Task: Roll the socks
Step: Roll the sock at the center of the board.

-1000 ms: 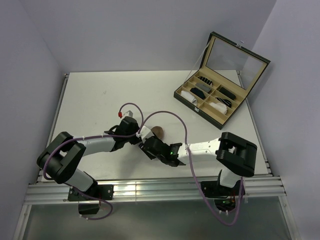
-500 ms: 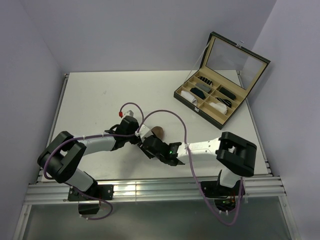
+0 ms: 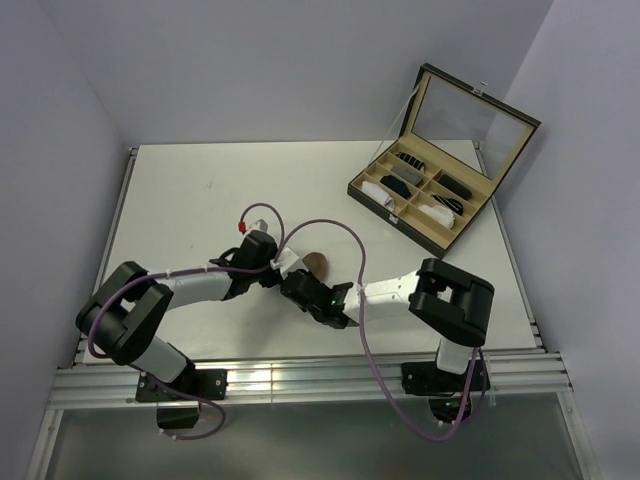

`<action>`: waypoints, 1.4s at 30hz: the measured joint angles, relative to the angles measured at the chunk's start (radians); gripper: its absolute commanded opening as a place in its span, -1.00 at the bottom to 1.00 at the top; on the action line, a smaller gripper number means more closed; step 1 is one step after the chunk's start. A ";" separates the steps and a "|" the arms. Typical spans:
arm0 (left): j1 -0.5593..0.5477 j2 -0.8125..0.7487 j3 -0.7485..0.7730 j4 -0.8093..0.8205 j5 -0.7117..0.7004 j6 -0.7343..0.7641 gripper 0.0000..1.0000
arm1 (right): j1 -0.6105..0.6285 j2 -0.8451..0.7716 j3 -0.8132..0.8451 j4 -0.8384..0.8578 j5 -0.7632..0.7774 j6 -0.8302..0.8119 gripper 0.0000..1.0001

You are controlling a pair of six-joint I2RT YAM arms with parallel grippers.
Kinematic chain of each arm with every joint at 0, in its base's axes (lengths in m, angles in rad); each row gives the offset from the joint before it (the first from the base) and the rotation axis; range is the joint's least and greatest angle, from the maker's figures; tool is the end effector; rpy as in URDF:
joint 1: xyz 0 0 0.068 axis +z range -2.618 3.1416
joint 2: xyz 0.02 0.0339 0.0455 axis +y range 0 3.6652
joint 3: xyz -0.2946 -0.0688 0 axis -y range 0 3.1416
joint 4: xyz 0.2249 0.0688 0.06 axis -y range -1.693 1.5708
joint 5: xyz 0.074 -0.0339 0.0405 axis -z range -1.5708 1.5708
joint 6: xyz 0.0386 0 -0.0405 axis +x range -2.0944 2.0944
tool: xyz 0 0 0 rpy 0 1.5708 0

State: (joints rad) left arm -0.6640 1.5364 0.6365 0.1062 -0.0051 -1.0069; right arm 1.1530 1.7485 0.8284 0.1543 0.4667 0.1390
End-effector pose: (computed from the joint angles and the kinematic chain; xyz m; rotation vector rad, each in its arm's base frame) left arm 0.2172 -0.1697 0.1888 -0.4312 2.4748 -0.7583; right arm 0.1515 0.2984 0.1857 -0.8859 2.0600 0.1484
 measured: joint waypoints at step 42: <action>-0.010 -0.362 -0.285 0.003 -0.177 -0.187 0.33 | -0.433 0.235 0.278 -0.243 -1.272 0.234 -1.00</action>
State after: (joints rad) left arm -0.6739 1.1744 0.3519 0.1097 -0.1825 -1.1934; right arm 0.7200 1.9831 1.1069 -0.0891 -0.8055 0.3729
